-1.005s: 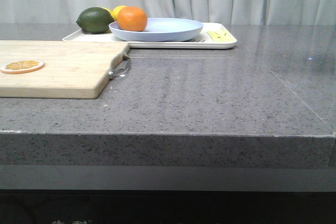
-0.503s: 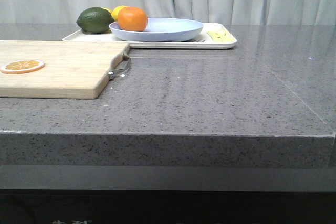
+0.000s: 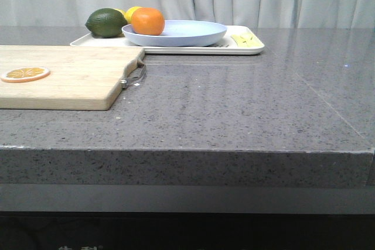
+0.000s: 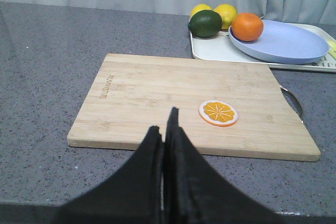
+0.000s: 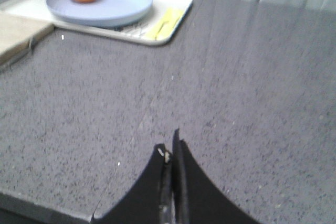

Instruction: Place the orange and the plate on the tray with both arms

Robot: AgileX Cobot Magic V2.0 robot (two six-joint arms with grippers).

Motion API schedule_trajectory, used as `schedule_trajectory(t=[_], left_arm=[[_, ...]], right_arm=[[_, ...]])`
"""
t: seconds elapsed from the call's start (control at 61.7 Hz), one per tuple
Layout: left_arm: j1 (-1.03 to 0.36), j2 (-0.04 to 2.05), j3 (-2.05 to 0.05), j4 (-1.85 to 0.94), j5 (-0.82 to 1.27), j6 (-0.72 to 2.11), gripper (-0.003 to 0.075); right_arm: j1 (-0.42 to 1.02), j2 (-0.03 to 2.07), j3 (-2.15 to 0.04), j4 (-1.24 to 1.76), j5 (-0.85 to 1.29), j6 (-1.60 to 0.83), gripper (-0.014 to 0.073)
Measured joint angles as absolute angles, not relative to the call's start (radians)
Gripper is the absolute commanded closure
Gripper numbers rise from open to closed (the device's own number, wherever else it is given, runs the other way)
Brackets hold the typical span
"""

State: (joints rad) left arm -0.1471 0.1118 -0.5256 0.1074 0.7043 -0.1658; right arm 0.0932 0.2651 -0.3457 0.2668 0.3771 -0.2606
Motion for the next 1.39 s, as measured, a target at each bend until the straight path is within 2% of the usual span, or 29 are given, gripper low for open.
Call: schedule_trajectory(t=[0.162, 1.249, 1.395], left_arm=[[-0.147, 0.112, -0.526, 0.107, 0.704, -0.166, 0.0738], [-0.147, 0.112, -0.526, 0.106, 0.704, -0.166, 0.0738], [-0.139, 0.098, -0.487, 0.093, 0.612, -0.166, 0.0738]], right_arm=[[0.093, 0.213, -0.334, 0.267, 0.354, -0.261, 0.0654], [0.093, 0.211, -0.334, 0.267, 0.354, -0.261, 0.0654], [0.093, 0.211, -0.334, 0.267, 0.354, -0.261, 0.0654]])
